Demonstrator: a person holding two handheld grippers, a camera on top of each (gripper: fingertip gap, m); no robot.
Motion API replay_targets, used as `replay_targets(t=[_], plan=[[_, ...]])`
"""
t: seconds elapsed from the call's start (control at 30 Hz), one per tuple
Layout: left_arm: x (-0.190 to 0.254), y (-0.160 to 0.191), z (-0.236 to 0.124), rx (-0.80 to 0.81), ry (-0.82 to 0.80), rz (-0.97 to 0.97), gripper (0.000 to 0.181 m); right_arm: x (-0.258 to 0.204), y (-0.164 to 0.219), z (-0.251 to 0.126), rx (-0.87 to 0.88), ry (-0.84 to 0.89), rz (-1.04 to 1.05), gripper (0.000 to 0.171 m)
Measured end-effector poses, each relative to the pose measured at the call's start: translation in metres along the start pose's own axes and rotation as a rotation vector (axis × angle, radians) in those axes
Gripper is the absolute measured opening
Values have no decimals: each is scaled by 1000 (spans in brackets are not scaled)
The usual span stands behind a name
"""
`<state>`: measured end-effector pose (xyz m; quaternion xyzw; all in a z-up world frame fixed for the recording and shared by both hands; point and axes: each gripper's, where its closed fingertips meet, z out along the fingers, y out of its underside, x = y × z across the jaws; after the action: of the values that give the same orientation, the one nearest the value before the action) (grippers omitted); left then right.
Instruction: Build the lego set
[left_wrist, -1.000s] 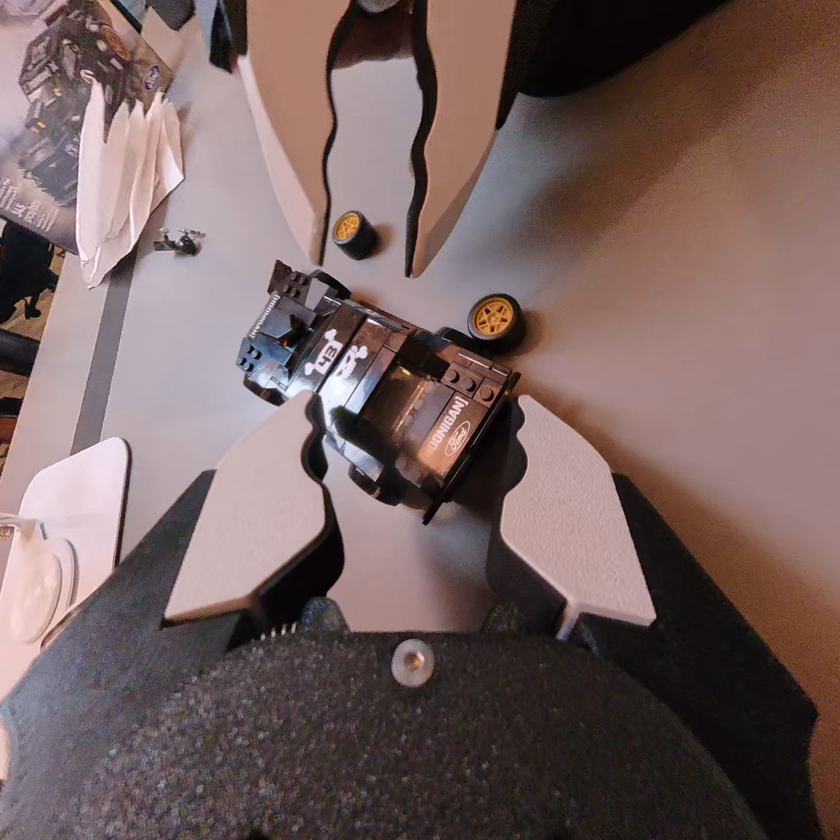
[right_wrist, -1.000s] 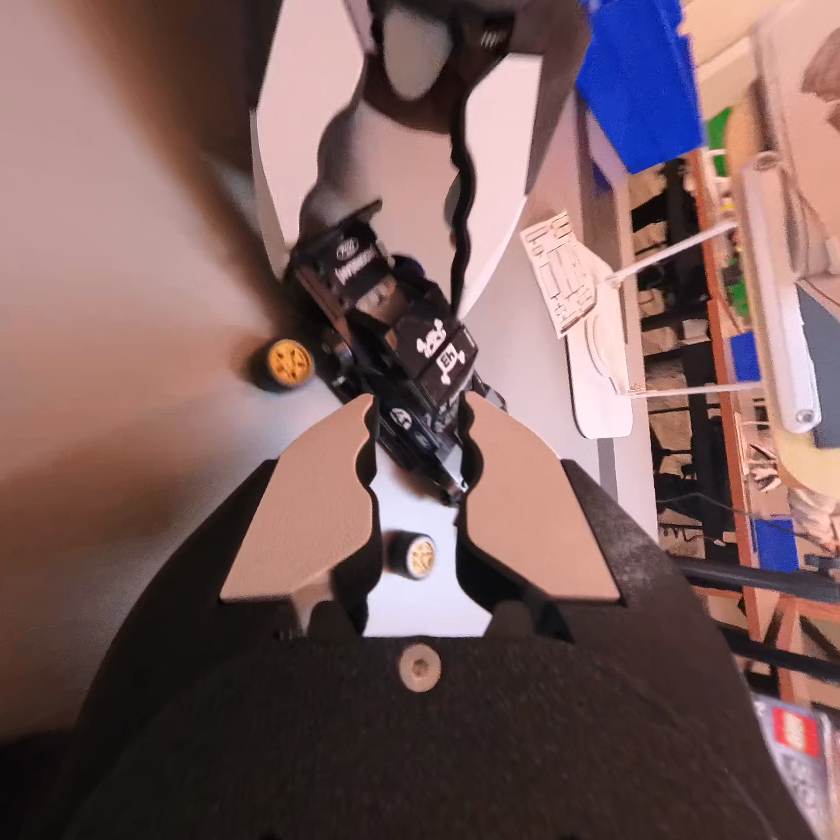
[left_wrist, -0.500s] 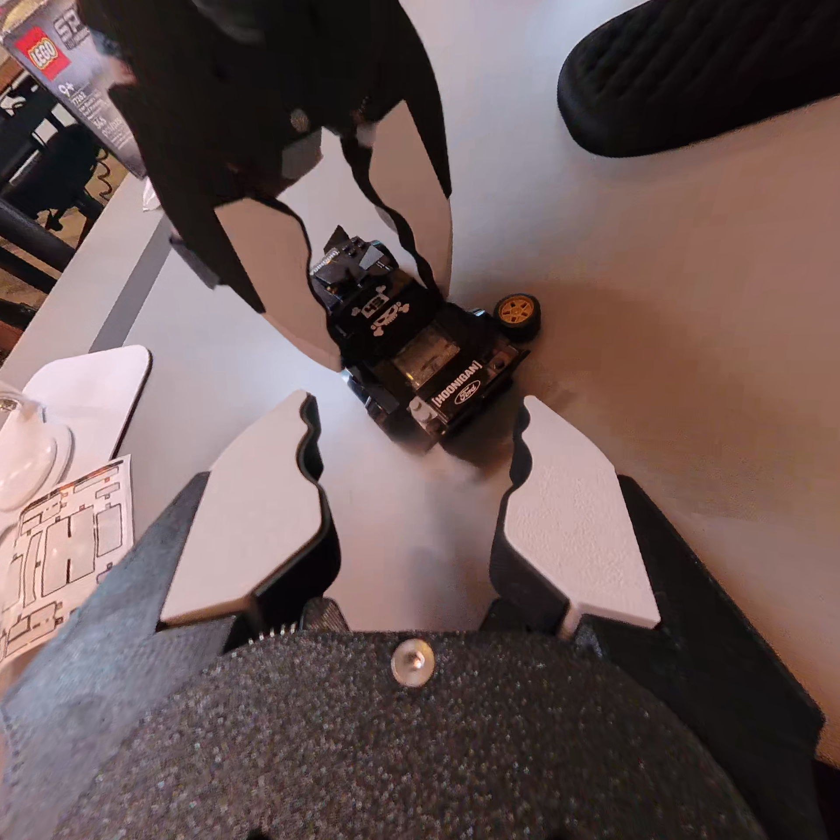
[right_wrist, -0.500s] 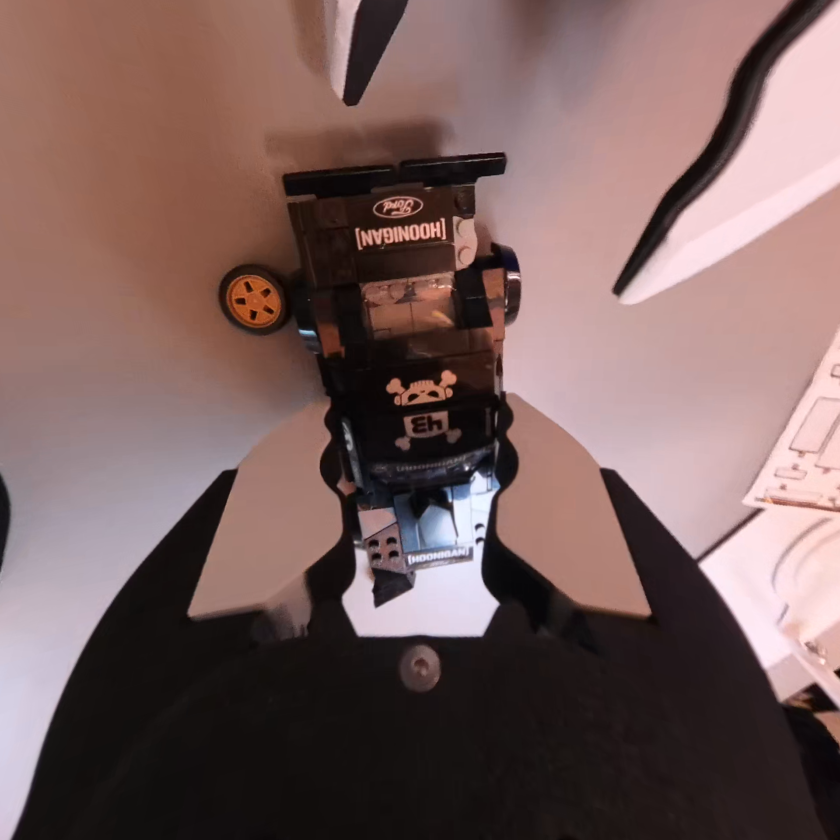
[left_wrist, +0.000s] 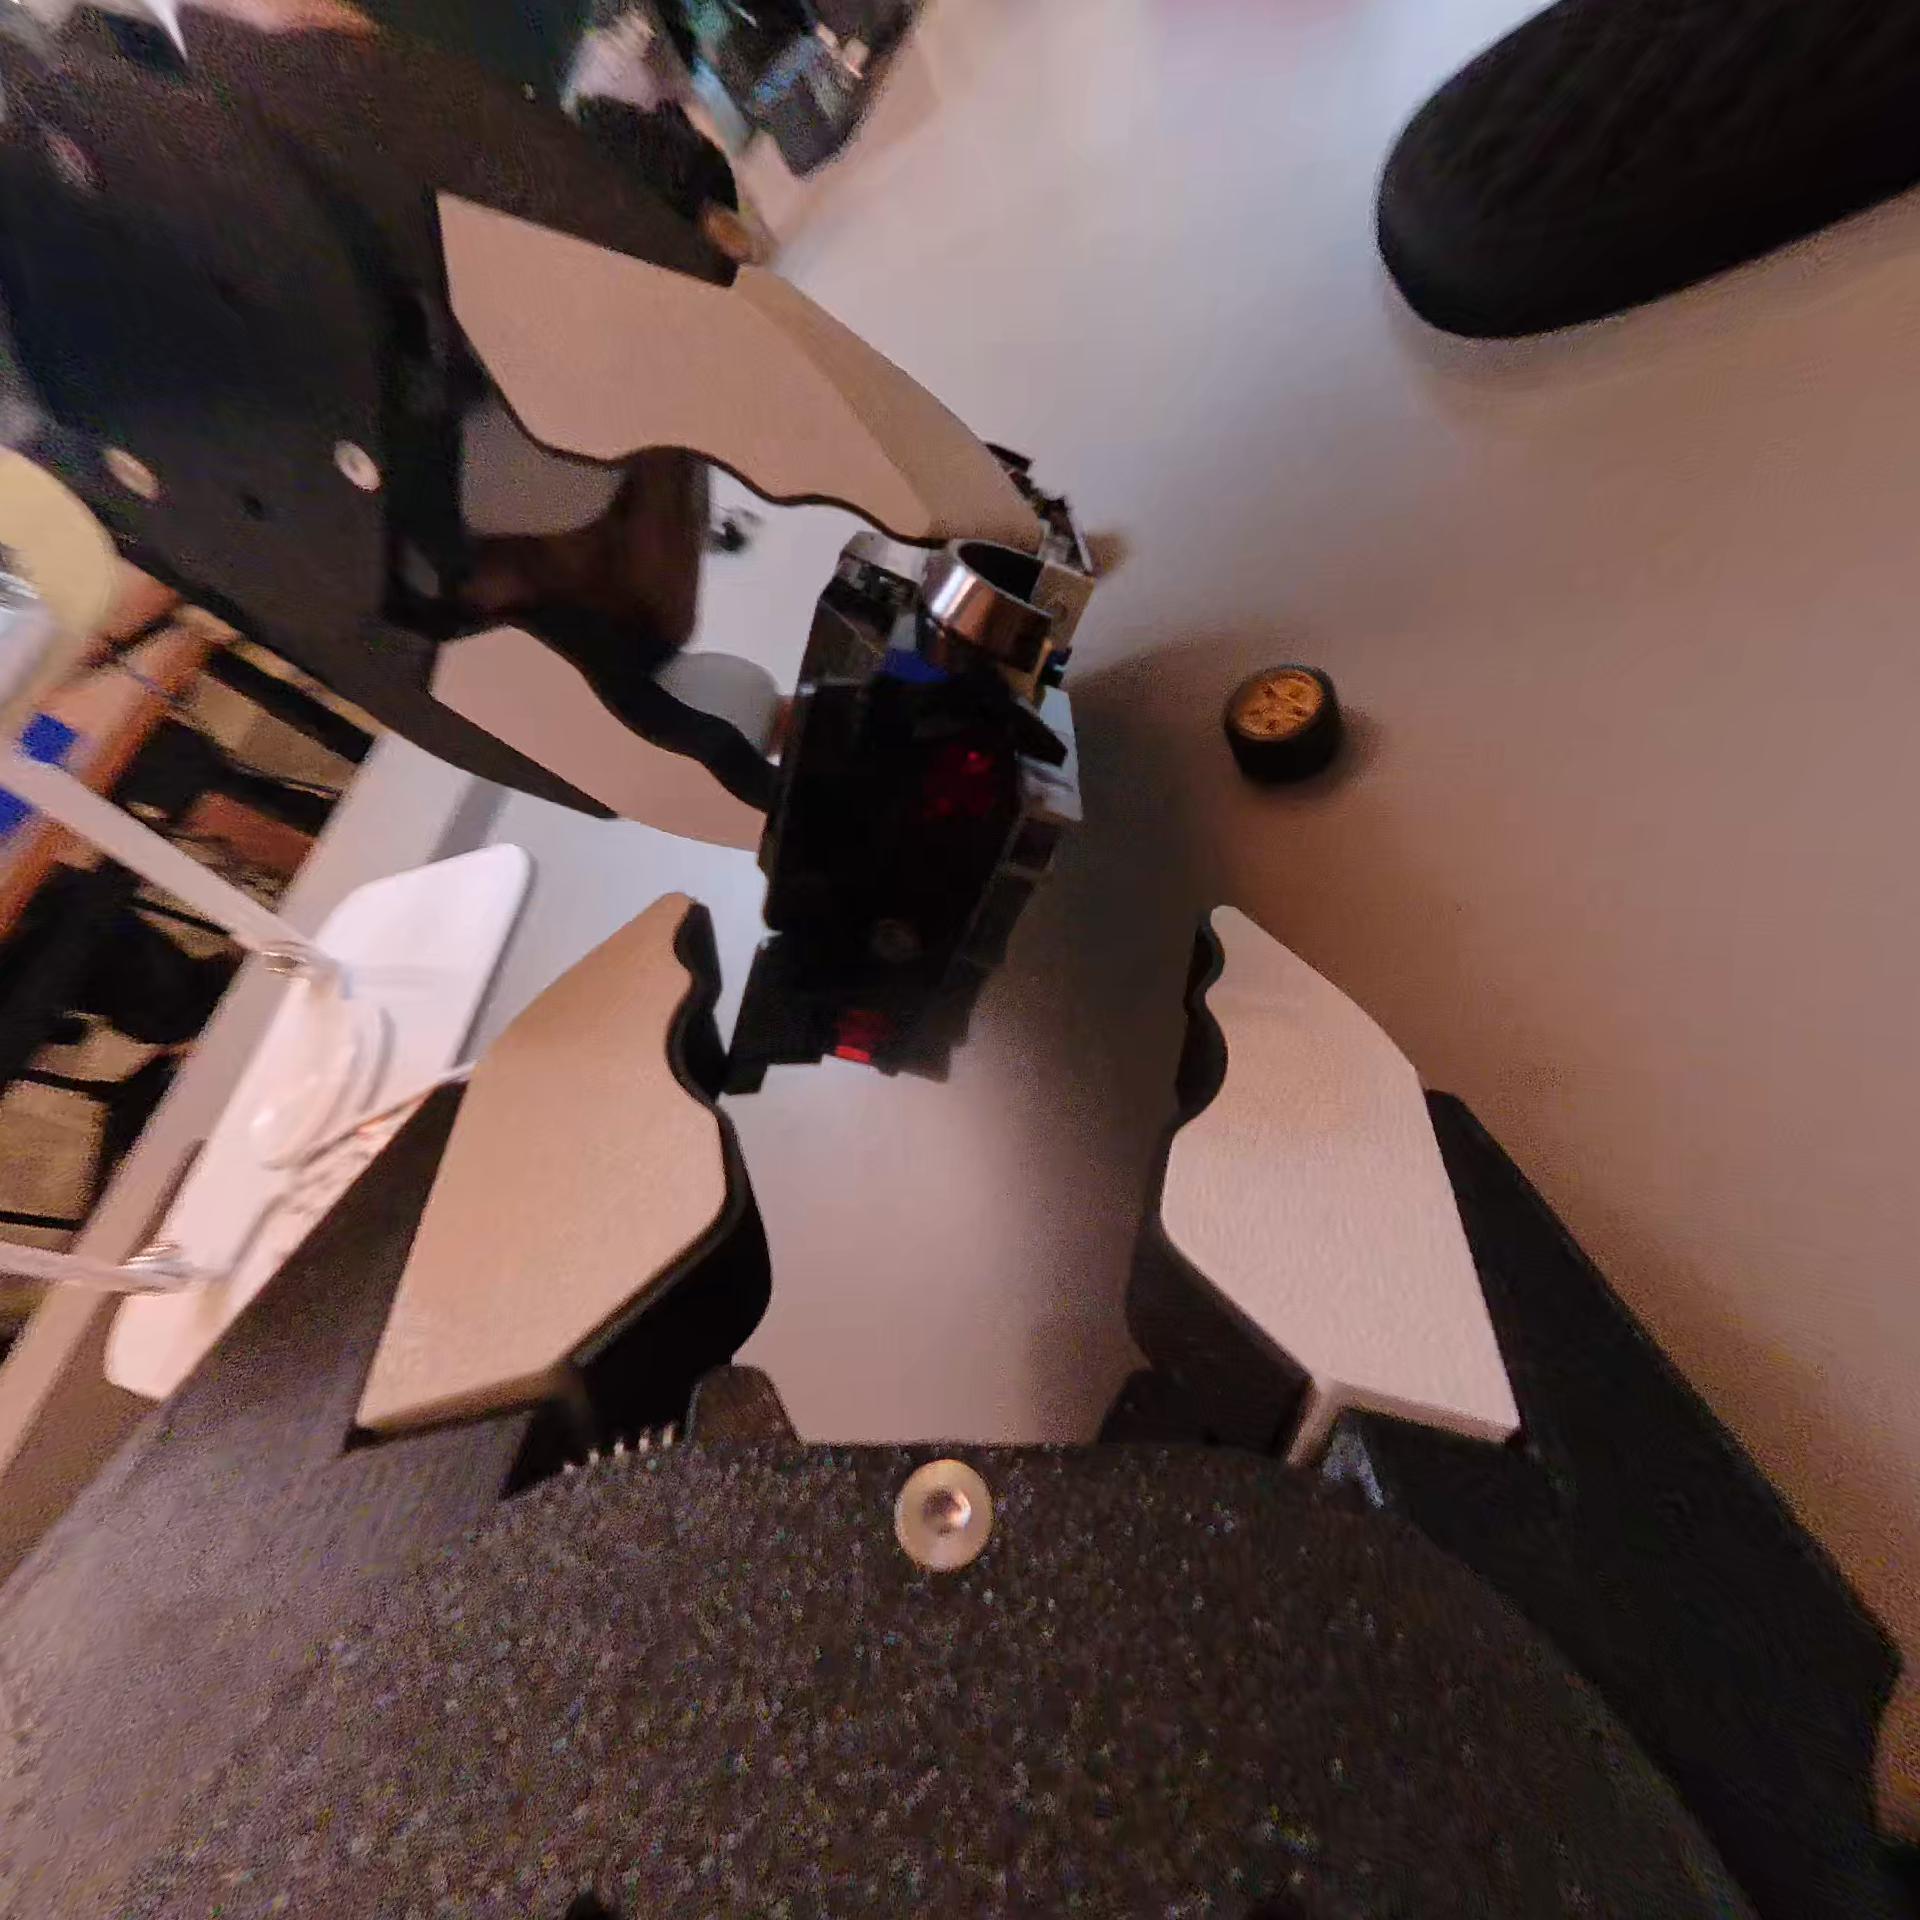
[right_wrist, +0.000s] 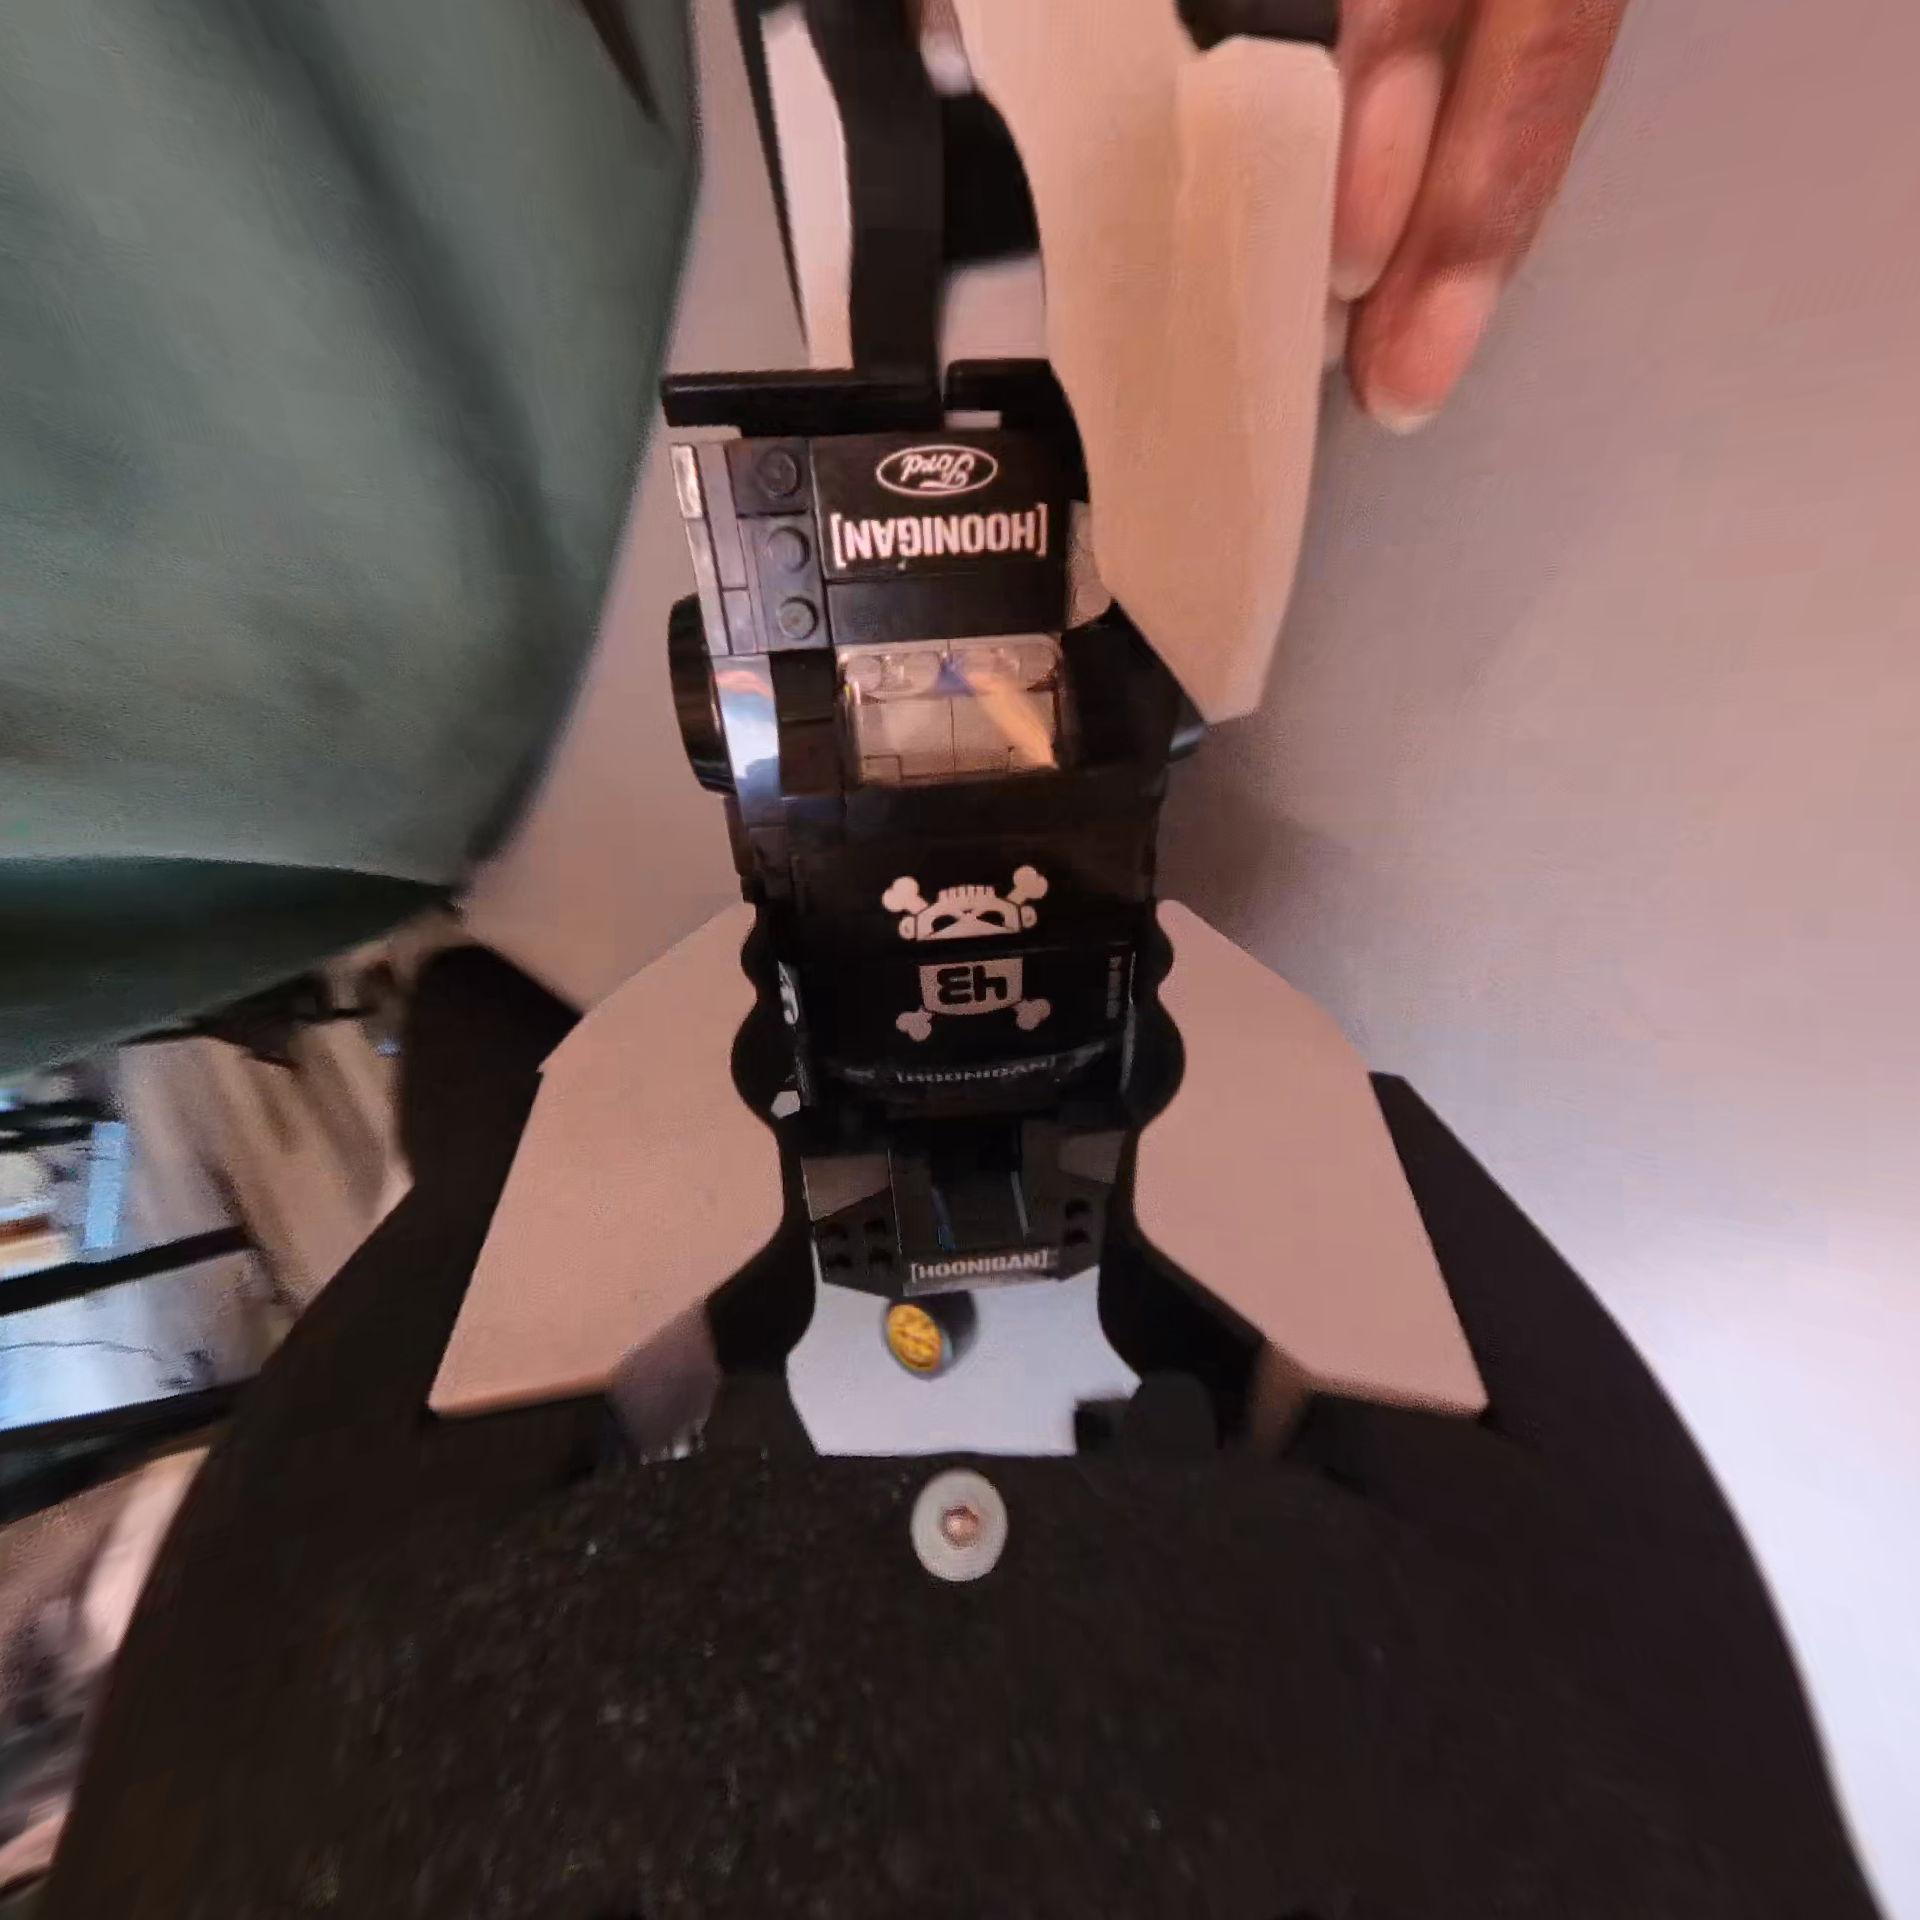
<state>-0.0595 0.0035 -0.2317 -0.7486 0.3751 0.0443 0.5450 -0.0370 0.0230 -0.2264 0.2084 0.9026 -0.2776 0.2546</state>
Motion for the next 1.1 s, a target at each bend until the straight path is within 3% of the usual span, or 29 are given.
replay_targets(t=[0.13,0.23,0.5,0.6,0.77,0.97,1.1], plan=[[-13,-15,-3,52,-119,49,67,-6,-7,-2,72,-104,47,66],[-11,-24,-5,92,-117,76,49,-10,-9,5,82,-148,49,66],[-4,-17,-4,51,-74,89,42,-2,-11,5,117,-64,44,67],[-3,-17,-4,51,-56,62,42,-2,-14,-9,200,67,12,62],[-3,-17,-3,44,-39,9,42,-20,-33,-41,424,442,-103,51],[-4,-19,-1,20,-33,-48,42,-38,-55,-25,475,1013,-217,41],[-2,-23,2,3,-37,-48,42,-44,-67,-14,449,1186,-226,29]])
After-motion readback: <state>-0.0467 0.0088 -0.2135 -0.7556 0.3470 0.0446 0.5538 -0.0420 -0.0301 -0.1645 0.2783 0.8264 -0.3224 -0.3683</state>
